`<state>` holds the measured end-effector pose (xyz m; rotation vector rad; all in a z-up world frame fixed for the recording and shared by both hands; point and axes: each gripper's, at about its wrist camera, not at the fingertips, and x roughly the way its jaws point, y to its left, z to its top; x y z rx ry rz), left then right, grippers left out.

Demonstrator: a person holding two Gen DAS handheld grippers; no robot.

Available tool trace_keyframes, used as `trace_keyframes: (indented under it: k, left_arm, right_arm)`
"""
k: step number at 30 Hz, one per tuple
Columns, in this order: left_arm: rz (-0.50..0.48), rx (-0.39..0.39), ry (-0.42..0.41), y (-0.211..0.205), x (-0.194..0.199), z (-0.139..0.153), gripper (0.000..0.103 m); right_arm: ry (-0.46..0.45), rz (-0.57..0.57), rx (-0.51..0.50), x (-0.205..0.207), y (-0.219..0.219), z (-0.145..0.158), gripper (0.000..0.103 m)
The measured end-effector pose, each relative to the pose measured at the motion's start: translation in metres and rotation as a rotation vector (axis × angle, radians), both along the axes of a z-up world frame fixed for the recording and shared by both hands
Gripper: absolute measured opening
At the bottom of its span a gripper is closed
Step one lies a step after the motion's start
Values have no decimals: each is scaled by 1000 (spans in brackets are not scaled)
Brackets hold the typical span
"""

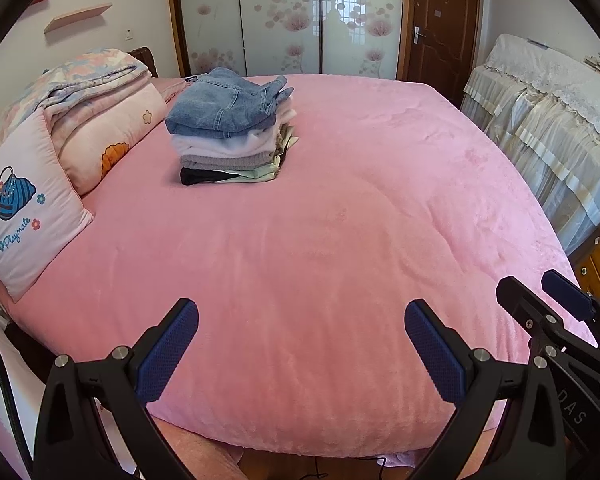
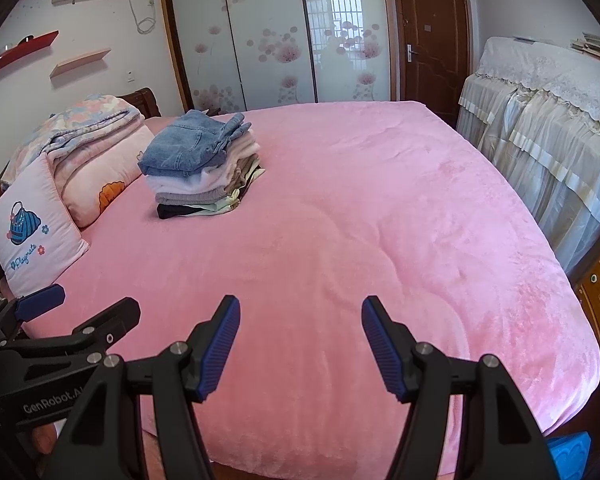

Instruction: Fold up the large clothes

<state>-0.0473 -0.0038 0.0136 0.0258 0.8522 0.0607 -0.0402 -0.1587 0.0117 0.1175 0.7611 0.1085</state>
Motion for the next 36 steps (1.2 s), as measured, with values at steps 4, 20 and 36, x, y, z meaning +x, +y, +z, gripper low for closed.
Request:
trace_keyframes:
  k: [4,20,36]
  left_arm:
    - [-4,5,-3,-1,0,0,102]
    - [-8,4,8,-3,2,-2,102]
    - [-2,-9,39,0,10,-6,102]
  right_arm:
    - [4,-2,4,1,-2,-2,64]
    - [21,-3,0,4,-1,-8,64]
    - [38,-9,0,9,-1,-13,64]
